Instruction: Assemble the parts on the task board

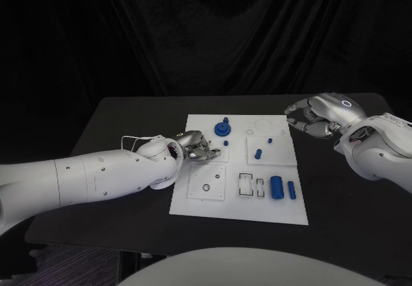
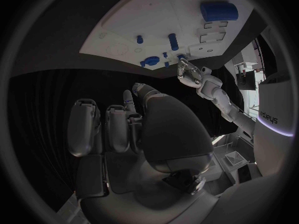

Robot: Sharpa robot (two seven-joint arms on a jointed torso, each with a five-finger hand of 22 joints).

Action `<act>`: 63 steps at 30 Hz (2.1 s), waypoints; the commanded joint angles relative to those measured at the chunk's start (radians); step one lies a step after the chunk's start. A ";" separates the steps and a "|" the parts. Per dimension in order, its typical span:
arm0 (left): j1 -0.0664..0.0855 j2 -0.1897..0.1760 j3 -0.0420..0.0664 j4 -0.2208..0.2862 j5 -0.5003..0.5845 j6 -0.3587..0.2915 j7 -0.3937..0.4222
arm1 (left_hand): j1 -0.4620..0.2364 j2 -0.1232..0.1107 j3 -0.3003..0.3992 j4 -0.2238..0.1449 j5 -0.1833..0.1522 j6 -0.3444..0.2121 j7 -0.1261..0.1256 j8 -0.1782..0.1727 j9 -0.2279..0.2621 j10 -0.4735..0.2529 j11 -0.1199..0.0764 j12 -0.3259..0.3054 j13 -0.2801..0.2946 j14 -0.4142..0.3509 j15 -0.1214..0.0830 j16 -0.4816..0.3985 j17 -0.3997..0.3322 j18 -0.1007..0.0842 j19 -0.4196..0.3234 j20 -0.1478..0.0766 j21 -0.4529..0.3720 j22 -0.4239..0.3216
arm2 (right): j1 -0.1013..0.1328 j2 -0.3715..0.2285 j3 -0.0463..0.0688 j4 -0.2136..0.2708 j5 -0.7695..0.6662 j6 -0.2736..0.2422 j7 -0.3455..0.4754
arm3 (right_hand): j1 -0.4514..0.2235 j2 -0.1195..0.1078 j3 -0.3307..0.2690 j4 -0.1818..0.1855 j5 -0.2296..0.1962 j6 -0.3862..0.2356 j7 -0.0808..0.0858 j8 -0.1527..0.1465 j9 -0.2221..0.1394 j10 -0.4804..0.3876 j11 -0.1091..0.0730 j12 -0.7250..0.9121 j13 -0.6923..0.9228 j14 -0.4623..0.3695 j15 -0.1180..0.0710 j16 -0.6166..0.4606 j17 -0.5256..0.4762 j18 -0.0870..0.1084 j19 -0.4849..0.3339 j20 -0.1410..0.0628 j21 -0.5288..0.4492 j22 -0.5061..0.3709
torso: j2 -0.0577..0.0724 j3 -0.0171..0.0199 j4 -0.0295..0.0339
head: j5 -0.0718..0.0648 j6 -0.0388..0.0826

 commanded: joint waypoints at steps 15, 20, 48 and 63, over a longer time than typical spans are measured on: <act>-0.003 0.001 -0.004 -0.008 0.002 -0.013 0.014 | -0.018 0.035 -0.036 0.000 -0.007 -0.007 0.003 0.002 0.038 0.106 0.004 0.003 0.263 0.106 0.001 0.003 0.263 -0.008 0.002 0.001 -0.004 0.100 | -0.002 -0.001 0.001 0.000 -0.003 0.008 -0.016 | -0.001 0.002 0.001 0.001 0.005 0.007 -0.001 -0.001 -0.002 0.104 0.000 0.003 0.263 0.069 0.003 -0.003 0.093 -0.015 0.021 0.002 -0.004 0.190 | 0.000 0.0000 0.0000 | 0.002 0.000; -0.003 0.000 -0.004 -0.008 0.003 -0.075 0.054 | -0.078 0.097 -0.111 0.004 -0.035 -0.053 0.005 0.053 0.167 0.106 0.007 0.003 0.263 0.106 0.002 0.003 0.263 -0.011 0.010 0.004 0.000 0.113 | -0.002 -0.002 0.001 0.000 0.013 0.007 -0.013 | -0.003 0.002 0.001 0.003 0.006 0.007 -0.001 -0.001 -0.002 0.104 0.000 0.003 0.263 0.069 0.003 -0.004 0.093 -0.015 0.021 0.002 -0.005 0.190 | 0.000 -0.0001 -0.0001 | 0.001 0.000; 0.119 -0.056 -0.003 0.072 -0.024 0.133 -0.070 | 0.144 0.079 -0.176 -0.032 0.103 -0.086 -0.009 0.126 0.202 0.106 -0.008 0.003 0.263 0.106 -0.010 0.003 0.263 -0.020 0.040 -0.009 0.025 0.152 | -0.002 -0.003 0.001 -0.002 0.029 0.006 -0.015 | -0.012 0.006 0.005 0.009 0.018 0.007 0.000 -0.003 -0.004 0.103 0.001 0.001 0.262 0.068 0.003 -0.005 0.091 -0.015 0.019 0.002 -0.008 0.189 | 0.000 0.0007 -0.0003 | 0.007 0.000; 0.179 -0.006 -0.003 0.054 0.016 0.347 -0.156 | 0.169 0.089 -0.222 -0.003 0.062 -0.063 0.009 -0.013 0.098 0.106 0.007 0.003 0.263 0.106 0.002 0.003 0.263 -0.017 0.034 0.001 0.011 0.148 | -0.002 0.001 0.001 -0.004 0.029 0.006 -0.017 | -0.014 0.006 0.006 0.009 0.020 0.007 0.000 -0.003 -0.005 0.098 0.001 -0.003 0.258 0.069 0.003 -0.004 0.092 -0.015 0.020 0.002 -0.008 0.190 | -0.001 -0.0004 -0.0004 | 0.011 0.000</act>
